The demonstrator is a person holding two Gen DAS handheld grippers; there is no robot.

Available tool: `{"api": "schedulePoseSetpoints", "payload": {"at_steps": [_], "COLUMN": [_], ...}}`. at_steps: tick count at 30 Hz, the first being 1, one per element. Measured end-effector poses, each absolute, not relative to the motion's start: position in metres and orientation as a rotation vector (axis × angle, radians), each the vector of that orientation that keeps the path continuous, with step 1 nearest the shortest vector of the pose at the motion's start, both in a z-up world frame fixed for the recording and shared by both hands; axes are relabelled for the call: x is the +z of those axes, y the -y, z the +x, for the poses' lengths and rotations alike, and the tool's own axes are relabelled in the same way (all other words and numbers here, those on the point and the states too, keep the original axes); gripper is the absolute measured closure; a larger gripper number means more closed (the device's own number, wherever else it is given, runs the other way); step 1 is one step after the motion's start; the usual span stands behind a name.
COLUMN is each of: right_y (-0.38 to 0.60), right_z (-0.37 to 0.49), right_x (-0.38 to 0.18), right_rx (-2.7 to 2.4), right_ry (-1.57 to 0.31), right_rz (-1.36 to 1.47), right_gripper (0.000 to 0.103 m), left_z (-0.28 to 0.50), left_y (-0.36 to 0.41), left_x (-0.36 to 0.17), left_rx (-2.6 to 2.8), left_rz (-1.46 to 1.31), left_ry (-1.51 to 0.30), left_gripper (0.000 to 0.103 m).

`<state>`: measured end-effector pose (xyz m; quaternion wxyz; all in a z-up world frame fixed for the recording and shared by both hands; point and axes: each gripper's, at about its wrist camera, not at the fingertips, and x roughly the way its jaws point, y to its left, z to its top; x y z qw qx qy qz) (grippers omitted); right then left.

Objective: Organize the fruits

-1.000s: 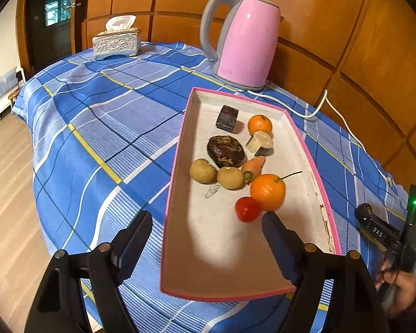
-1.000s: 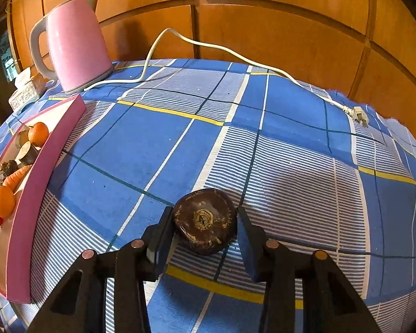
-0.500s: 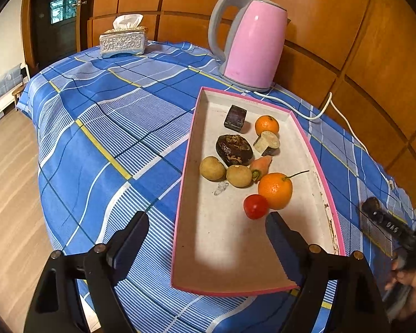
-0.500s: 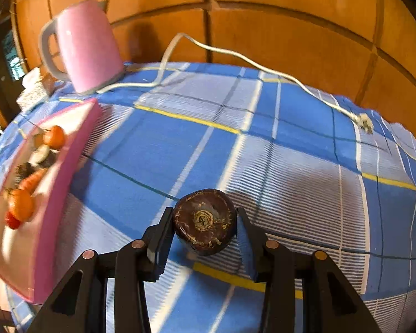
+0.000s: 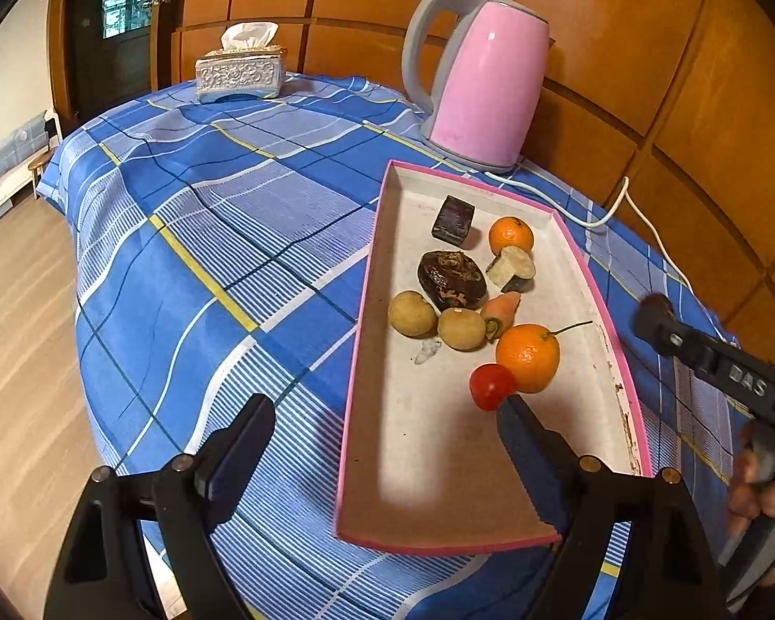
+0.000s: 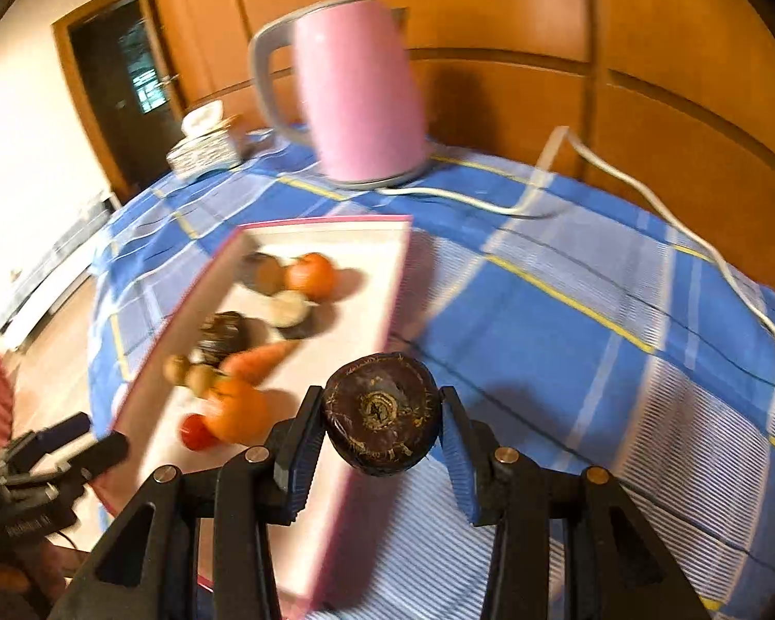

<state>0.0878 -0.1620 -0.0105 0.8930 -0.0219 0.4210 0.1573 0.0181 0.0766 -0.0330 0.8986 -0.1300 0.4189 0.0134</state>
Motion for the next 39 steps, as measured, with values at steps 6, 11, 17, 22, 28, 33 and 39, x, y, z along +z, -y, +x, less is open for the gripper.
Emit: {"api": "schedulePoseSetpoints", "payload": {"at_steps": [6, 11, 17, 22, 28, 33, 39], "right_y": [0.120, 0.113, 0.126, 0.134, 0.141, 0.146, 0.156], "right_z": [0.107, 0.111, 0.101, 0.089, 0.067, 0.044, 0.021], "right_x": [-0.023, -0.031, -0.033, -0.029, -0.023, -0.016, -0.014], "right_rx": [0.354, 0.345, 0.318, 0.290, 0.243, 0.184, 0.097], "right_ry": [-0.897, -0.897, -0.891, -0.871, -0.834, -0.784, -0.738], "right_rz": [-0.101, -0.114, -0.092, -0.074, -0.065, -0.073, -0.061], "right_gripper": [0.058, 0.045, 0.045, 0.045, 0.045, 0.040, 0.038], "left_z": [0.020, 0.022, 0.021, 0.019, 0.014, 0.008, 0.001], "left_y": [-0.079, -0.080, -0.077, -0.076, -0.074, -0.071, -0.064], "left_x": [-0.036, -0.040, -0.039, -0.036, -0.029, -0.021, -0.010], "left_rx": [0.033, 0.040, 0.042, 0.050, 0.064, 0.074, 0.063], "left_rz": [-0.269, -0.273, -0.261, -0.250, -0.231, -0.220, -0.196], "left_ry": [-0.876, -0.885, -0.883, -0.868, -0.838, -0.791, -0.743], "left_gripper": [0.015, 0.015, 0.014, 0.008, 0.002, 0.000, 0.000]}}
